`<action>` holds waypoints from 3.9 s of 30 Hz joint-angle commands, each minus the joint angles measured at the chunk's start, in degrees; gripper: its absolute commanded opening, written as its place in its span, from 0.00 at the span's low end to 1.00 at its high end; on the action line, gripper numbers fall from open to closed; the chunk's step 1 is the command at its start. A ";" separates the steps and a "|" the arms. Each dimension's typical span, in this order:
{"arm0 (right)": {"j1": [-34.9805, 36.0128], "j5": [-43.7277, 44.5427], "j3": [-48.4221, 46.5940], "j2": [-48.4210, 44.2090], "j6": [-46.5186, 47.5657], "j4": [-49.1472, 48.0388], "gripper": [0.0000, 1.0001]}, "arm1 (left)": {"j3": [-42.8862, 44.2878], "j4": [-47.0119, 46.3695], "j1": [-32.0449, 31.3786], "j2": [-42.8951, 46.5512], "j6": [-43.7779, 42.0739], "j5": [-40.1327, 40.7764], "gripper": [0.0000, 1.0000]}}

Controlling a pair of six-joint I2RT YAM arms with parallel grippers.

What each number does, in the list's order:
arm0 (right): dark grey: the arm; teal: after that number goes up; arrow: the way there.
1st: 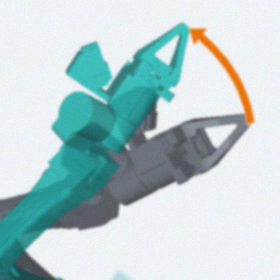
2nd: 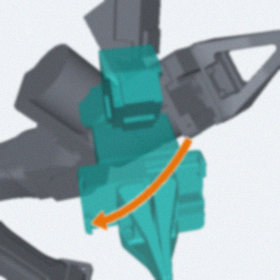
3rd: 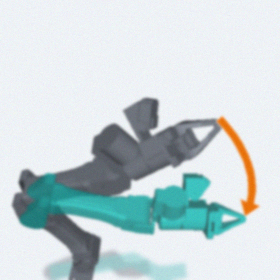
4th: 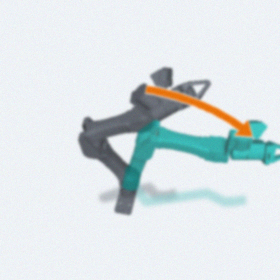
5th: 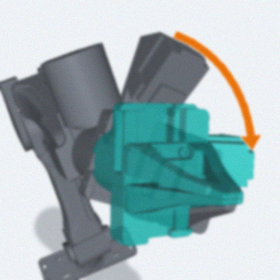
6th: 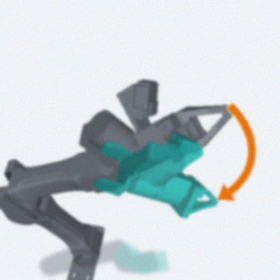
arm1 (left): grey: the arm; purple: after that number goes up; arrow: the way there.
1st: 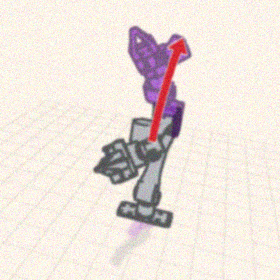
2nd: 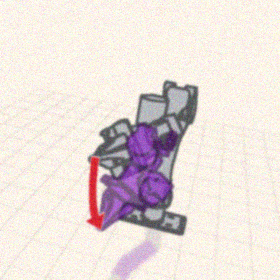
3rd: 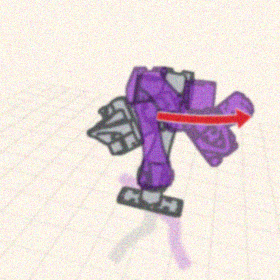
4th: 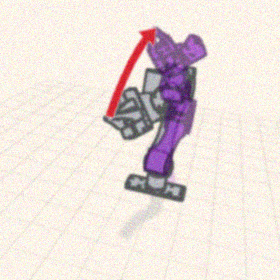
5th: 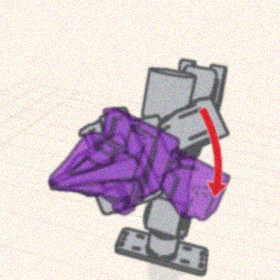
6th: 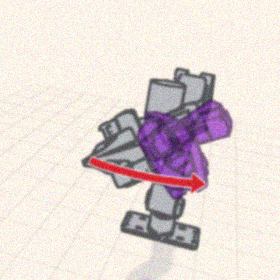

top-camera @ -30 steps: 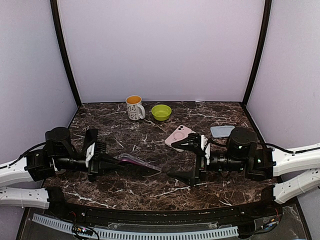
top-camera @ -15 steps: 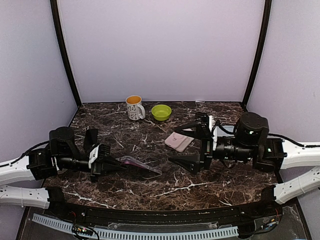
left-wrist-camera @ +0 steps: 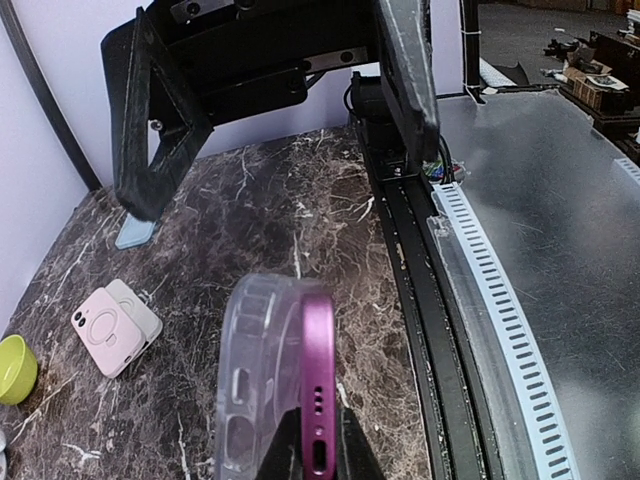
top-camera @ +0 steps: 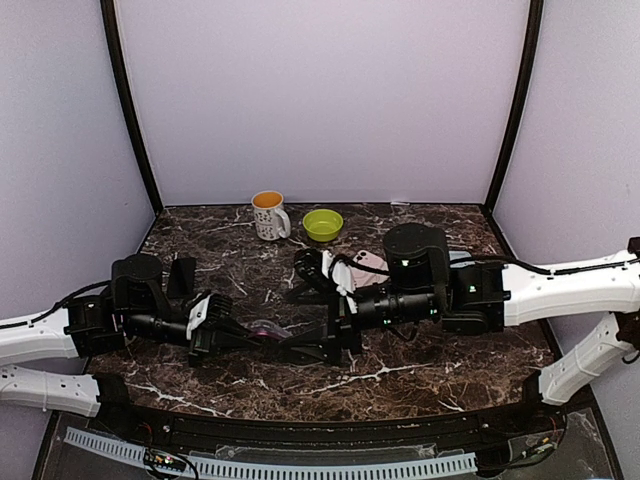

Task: Take the phone out of the phone case
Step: Remove the phone case from the phone.

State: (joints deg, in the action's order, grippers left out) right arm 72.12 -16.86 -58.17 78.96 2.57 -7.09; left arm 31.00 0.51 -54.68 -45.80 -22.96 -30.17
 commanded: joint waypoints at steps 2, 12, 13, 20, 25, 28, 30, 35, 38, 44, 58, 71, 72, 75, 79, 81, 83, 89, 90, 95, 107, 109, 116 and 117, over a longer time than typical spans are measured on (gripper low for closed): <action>1.48 1.42 -3.47 2.23 -1.62 -1.25 0.82 | 2.04 -5.87 -0.26 0.24 -0.58 -2.17 0.00; 2.23 5.01 -5.04 4.83 -2.50 -3.73 0.68 | 1.52 -7.14 -0.26 -0.32 -0.77 -2.53 0.00; 2.19 5.35 -5.13 5.02 -2.53 -3.87 0.66 | 1.52 -7.22 -0.26 -0.33 -0.77 -2.63 0.00; 2.28 8.14 -5.29 5.68 -2.33 -4.39 0.55 | 1.46 -7.28 -0.27 -0.10 -0.77 -2.96 0.00; 2.28 9.52 -5.37 5.86 -2.13 -4.85 0.49 | 1.26 -7.34 -0.26 0.01 -0.68 -3.23 0.00; 2.30 9.50 -5.35 5.90 -2.13 -5.01 0.47 | 1.21 -7.54 -0.26 0.01 -0.64 -3.30 0.00; 2.33 9.50 -5.48 6.11 -2.04 -4.72 0.46 | 1.13 -7.76 -0.26 0.01 -0.61 -3.33 0.00; 2.32 9.74 -5.50 6.38 -1.54 -3.67 0.43 | 1.16 -8.17 -0.26 -0.14 -0.60 -3.19 0.00; 2.32 9.92 -5.46 6.38 -1.26 -3.01 0.42 | 1.22 -8.44 -0.26 -0.29 -0.59 -3.19 0.00; 2.45 8.93 -5.59 6.59 -0.31 -1.01 0.37 | 1.14 -9.00 -0.26 -0.14 -0.62 -2.76 0.00; 3.45 9.42 -5.64 7.70 1.41 2.88 0.30 | 0.99 -9.47 -0.26 0.19 -0.68 -1.55 0.00; 3.64 6.94 -5.20 7.18 1.42 4.14 0.19 | 0.81 -9.45 -0.26 0.36 -0.68 -0.57 0.00; 3.60 6.80 -5.12 7.18 1.31 4.16 0.17 | 0.81 -9.47 -0.26 0.41 -0.68 -0.34 0.00; 3.72 6.59 -4.88 7.00 0.96 4.14 0.16 | 0.81 -9.48 -0.26 0.53 -0.76 0.59 0.00; 3.73 6.55 -4.22 6.46 0.32 3.98 0.13 | 0.87 -9.75 -0.26 0.61 -0.87 2.63 0.00; 3.81 6.45 -3.68 6.14 -0.12 3.60 0.11 | 0.83 -10.00 -0.26 0.74 -0.86 3.74 0.00; 3.91 6.19 -3.17 5.81 -0.55 3.33 0.10 | 0.77 -10.33 -0.26 0.94 -0.85 4.65 0.00; 4.38 5.35 -1.62 5.05 -1.71 2.38 0.06 | 1.00 -11.19 -0.26 0.79 -1.03 7.39 0.00; 4.45 5.14 -1.31 4.87 -1.77 2.27 0.05 | 1.17 -11.21 -0.26 0.62 -1.03 7.62 0.00; 4.83 4.64 -0.18 4.41 -2.21 2.21 0.04 | 2.24 -10.97 -0.26 0.19 -1.19 9.62 0.00; 5.42 3.72 1.78 4.20 -1.78 3.41 0.03 | 5.55 -8.94 -0.28 -0.40 -2.84 13.57 0.00; 5.57 3.60 2.32 4.06 -1.78 3.38 0.03 | 6.39 -8.61 -0.26 -0.55 -2.97 14.32 0.00; 5.67 4.90 4.15 4.42 -1.60 3.41 0.02 | 10.75 -6.44 -0.17 -0.99 -3.47 16.23 0.00; 5.64 5.11 4.24 4.50 -1.60 3.40 0.02 | 11.14 -5.49 -0.19 -0.97 -3.70 16.49 0.00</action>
State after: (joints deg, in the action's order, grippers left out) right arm 74.74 -5.85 -56.45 83.26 2.44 -8.64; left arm 35.97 3.44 -56.53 -47.90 -25.41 -25.19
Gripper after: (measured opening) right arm 0.097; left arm 0.094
